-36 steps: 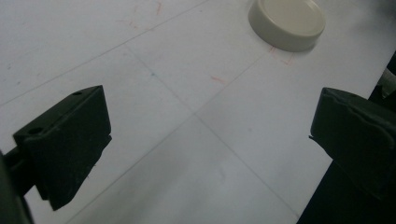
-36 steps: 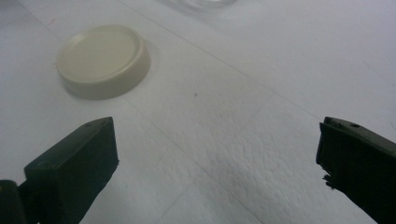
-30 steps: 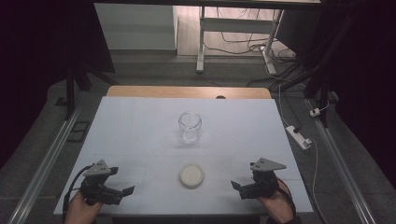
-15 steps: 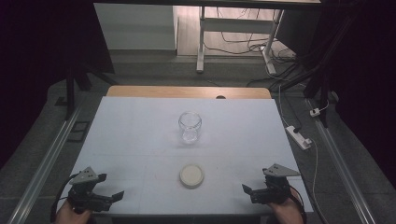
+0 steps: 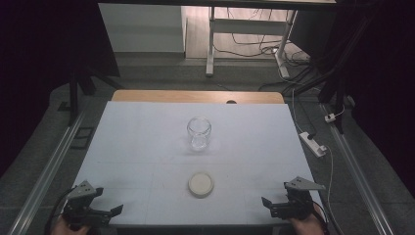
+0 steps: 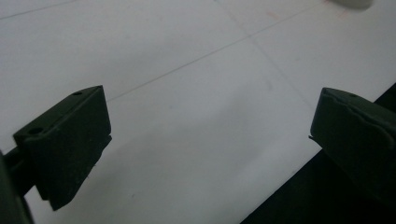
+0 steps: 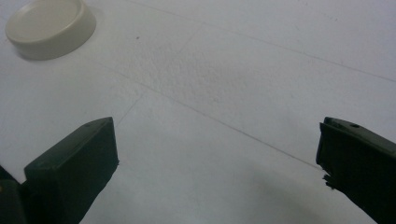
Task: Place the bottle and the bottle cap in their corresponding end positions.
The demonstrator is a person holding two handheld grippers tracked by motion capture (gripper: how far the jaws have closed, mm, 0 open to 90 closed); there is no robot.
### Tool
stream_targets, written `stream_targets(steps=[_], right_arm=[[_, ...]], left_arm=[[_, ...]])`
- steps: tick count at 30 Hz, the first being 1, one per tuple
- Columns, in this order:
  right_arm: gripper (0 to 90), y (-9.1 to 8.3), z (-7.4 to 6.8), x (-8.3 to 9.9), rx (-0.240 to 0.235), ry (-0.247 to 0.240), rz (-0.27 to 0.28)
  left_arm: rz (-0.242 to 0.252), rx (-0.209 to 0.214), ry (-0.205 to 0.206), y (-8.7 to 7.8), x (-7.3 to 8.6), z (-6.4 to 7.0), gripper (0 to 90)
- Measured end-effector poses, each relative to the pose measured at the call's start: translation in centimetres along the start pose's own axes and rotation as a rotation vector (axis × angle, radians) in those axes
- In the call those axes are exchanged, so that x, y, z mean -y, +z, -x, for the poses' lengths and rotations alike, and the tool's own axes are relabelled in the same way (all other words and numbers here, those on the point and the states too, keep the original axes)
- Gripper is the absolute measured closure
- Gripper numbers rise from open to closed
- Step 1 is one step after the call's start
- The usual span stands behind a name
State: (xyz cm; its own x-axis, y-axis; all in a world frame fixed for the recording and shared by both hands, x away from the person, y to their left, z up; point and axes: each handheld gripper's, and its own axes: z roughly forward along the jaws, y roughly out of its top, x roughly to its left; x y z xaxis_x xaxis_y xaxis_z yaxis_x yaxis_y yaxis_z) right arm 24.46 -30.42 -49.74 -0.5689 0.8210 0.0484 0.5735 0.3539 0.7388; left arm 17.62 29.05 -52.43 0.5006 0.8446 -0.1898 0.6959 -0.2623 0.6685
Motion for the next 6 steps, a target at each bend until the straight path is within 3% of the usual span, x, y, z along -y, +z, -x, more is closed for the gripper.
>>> stream_targets(steps=[6], right_arm=[[0.0,0.02,0.01,0.07,0.0,-0.004,-0.01]], left_arm=[[-0.012,-0.01,-0.002,-0.01,0.03,-0.07,0.0]])
